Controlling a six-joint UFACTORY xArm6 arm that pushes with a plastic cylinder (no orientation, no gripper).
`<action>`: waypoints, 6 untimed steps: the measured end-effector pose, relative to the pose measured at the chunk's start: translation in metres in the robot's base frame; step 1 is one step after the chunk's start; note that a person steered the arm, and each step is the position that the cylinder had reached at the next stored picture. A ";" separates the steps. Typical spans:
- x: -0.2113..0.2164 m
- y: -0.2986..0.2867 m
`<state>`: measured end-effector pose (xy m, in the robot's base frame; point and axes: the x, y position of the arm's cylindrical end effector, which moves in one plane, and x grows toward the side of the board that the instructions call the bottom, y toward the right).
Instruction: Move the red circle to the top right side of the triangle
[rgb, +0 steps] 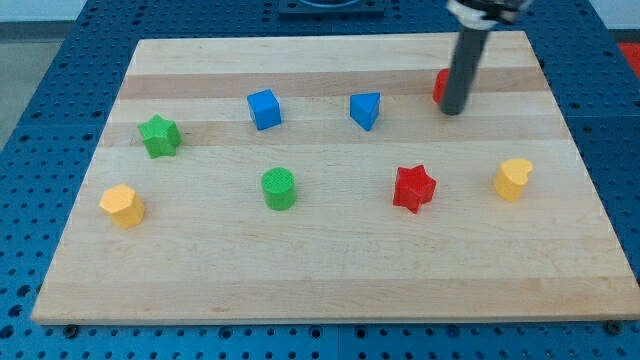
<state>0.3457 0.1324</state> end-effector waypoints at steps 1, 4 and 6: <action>-0.017 -0.030; 0.016 0.057; -0.034 -0.026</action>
